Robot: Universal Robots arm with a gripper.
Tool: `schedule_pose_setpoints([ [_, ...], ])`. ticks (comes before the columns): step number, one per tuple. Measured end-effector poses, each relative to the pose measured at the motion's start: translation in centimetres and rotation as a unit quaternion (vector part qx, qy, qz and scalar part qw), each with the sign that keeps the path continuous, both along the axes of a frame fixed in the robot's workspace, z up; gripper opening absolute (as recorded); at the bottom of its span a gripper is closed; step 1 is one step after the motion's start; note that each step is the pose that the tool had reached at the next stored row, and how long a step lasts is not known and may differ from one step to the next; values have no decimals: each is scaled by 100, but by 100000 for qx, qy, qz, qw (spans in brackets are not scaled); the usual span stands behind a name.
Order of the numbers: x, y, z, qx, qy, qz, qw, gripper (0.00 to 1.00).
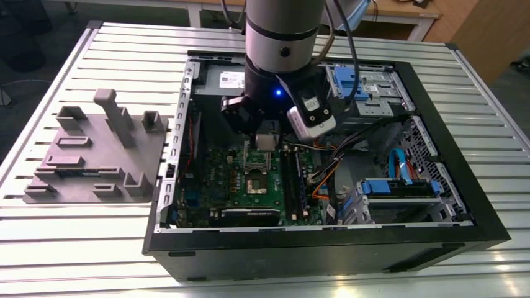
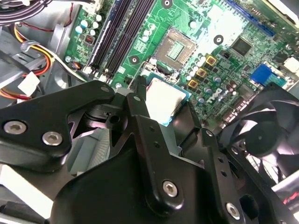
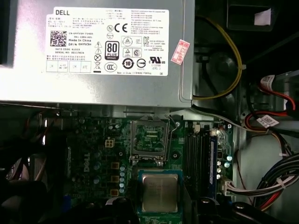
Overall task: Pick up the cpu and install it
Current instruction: 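Place the cpu into insertion slot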
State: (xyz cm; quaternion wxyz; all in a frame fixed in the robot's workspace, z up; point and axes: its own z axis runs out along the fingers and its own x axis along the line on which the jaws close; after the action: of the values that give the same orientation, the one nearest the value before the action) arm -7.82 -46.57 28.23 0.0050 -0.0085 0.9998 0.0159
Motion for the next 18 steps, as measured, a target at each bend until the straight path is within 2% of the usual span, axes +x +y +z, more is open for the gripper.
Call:
schedule_pose_setpoints([
  [2,0,0,-18,2,-2,1,100000,47],
  [16,0,0,-26,-5,3,2,100000,47],
  [18,0,0,-48,-83,-7,1,100000,47],
])
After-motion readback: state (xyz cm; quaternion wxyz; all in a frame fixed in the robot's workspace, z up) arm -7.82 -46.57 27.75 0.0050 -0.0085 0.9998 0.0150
